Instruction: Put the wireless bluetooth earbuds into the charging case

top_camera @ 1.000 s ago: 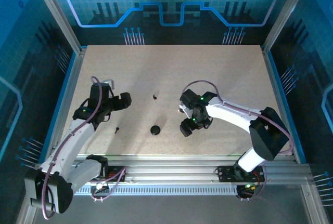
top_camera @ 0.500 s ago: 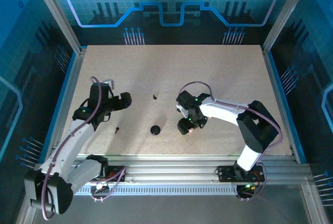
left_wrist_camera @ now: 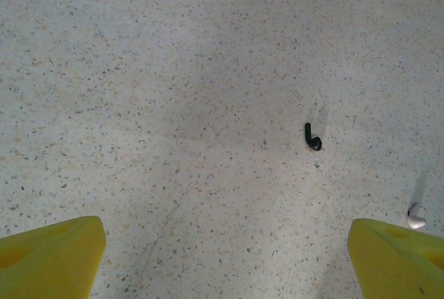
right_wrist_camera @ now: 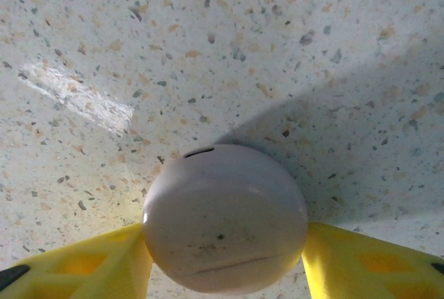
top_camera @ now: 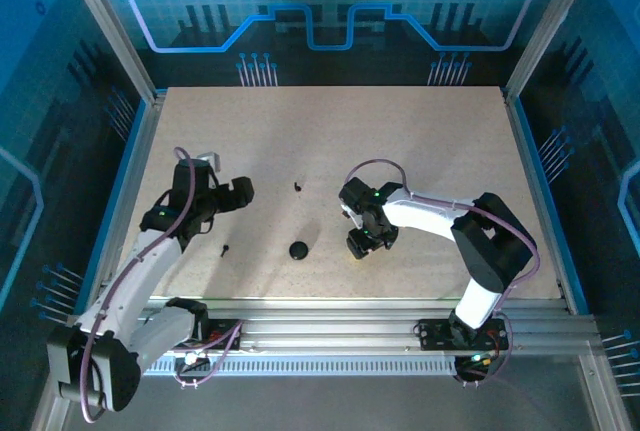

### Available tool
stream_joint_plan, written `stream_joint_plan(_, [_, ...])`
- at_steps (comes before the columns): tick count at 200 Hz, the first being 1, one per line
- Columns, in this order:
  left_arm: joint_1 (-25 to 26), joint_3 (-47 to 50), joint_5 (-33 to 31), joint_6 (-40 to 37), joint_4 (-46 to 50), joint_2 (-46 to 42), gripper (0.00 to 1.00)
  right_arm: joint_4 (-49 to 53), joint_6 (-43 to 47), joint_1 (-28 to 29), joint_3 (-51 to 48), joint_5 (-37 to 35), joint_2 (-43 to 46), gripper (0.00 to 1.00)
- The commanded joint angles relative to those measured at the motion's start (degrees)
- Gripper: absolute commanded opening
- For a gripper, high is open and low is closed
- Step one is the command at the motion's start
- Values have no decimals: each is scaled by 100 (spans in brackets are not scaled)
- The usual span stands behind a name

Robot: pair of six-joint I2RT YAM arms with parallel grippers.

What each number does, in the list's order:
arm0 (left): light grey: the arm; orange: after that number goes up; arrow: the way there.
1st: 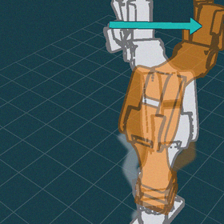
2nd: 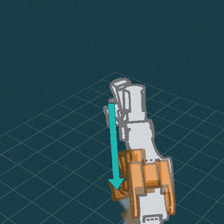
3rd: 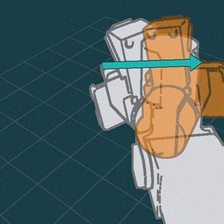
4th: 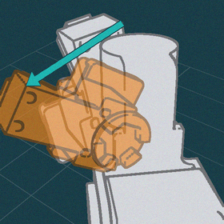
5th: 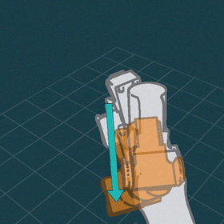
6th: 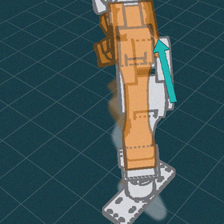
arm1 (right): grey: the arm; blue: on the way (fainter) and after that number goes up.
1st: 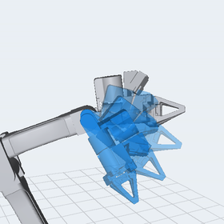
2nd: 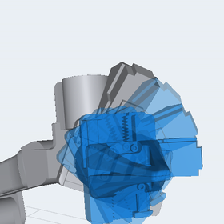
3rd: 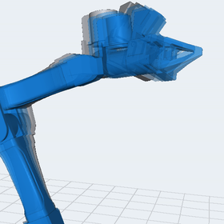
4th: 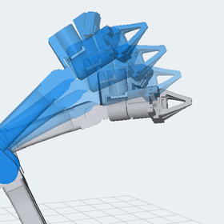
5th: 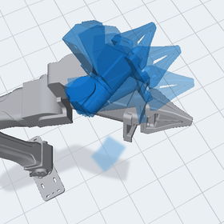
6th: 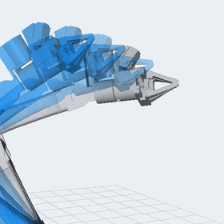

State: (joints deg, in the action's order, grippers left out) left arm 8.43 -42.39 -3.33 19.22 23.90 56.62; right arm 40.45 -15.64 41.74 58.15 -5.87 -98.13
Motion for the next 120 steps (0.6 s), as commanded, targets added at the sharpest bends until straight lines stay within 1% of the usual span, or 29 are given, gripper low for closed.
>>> stream_joint_plan(1, [19, 82, 115, 62, -61, 24, 91, -53, 6, 84, 27, -119, -74, 59])
stream_joint_plan(22, [19, 82, 115, 46, -61, 32, 91, -63, 69, 95, 75, -108, -143, 60])
stream_joint_plan(61, [23, 88, 79, 64, -43, 42, 91, -96, 129, 150, 84, -168, -108, 53])
stream_joint_plan(72, [19, 115, 106, 105, -76, 51, 91, -113, 140, 162, 77, -216, -30, 52])
stream_joint_plan(90, [23, 111, 322, 127, -70, 119, 90, -275, 156, 178, -66, -281, 257, 51])
stream_joint_plan(120, [53, 22, 709, 232, 198, 217, 86, -872, 304, 204, -454, -307, 1051, 49])
